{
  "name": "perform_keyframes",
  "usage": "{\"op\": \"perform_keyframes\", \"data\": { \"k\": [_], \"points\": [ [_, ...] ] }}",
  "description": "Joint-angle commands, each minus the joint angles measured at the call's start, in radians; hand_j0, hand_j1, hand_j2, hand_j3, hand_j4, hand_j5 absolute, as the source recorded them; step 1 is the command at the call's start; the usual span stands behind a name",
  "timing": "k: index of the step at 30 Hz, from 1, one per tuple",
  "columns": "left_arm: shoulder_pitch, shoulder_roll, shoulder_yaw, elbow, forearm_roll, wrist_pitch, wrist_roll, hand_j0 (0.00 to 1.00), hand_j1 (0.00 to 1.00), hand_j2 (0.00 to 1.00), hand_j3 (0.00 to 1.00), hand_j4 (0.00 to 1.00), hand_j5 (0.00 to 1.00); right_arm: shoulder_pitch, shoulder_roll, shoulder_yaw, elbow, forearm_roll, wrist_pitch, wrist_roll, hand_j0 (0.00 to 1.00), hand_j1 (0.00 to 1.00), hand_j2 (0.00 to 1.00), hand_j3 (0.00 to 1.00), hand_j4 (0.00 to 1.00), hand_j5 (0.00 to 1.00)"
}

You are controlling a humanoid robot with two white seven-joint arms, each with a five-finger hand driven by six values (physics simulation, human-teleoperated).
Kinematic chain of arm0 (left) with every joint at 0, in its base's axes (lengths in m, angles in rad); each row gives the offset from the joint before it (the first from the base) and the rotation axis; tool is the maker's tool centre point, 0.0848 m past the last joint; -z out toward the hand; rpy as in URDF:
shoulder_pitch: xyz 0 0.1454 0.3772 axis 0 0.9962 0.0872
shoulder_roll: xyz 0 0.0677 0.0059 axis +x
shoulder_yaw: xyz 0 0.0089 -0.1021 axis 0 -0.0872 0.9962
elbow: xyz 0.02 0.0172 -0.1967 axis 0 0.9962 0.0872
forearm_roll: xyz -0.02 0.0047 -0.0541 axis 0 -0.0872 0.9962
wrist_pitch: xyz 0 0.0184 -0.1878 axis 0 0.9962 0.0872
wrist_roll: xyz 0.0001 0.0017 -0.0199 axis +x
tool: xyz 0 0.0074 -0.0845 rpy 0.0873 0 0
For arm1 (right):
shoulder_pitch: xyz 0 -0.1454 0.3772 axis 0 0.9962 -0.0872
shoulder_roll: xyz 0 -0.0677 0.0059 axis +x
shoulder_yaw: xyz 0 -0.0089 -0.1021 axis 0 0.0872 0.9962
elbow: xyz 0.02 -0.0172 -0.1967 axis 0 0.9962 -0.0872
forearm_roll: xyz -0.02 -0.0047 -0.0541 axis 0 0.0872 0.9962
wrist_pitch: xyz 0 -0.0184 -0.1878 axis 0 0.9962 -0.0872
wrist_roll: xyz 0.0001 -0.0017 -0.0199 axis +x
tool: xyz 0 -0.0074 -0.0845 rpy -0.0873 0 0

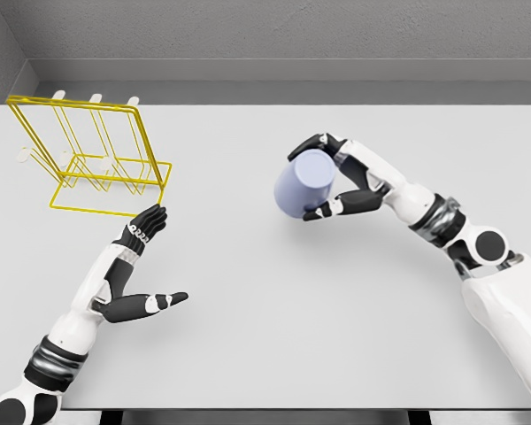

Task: Place the cup on the cup holder with both arms

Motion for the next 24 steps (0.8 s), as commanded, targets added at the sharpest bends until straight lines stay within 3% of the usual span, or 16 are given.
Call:
{"op": "perform_keyframes", "data": {
  "k": [1,6,24],
  "points": [
    [0.000,0.000,0.000,0.001,-0.002,0.000,0.000,1.00,1.00,1.00,1.00,1.00,1.00,0.000,0.006,0.009,0.000,-0.007,0.003,-0.001,0.48,0.48,0.48,0.48,0.48,0.48],
    [0.000,0.000,-0.002,-0.001,-0.002,0.000,0.000,1.00,1.00,1.00,1.00,1.00,1.00,0.000,0.039,0.047,0.000,-0.001,0.003,-0.001,0.47,0.47,0.47,0.47,0.47,0.47],
    [0.014,-0.001,0.000,-0.001,-0.002,0.000,0.000,1.00,1.00,1.00,1.00,1.00,1.00,0.000,0.061,0.116,0.024,0.033,0.013,-0.001,0.46,0.46,0.46,0.46,0.46,0.46]
  ]
}}
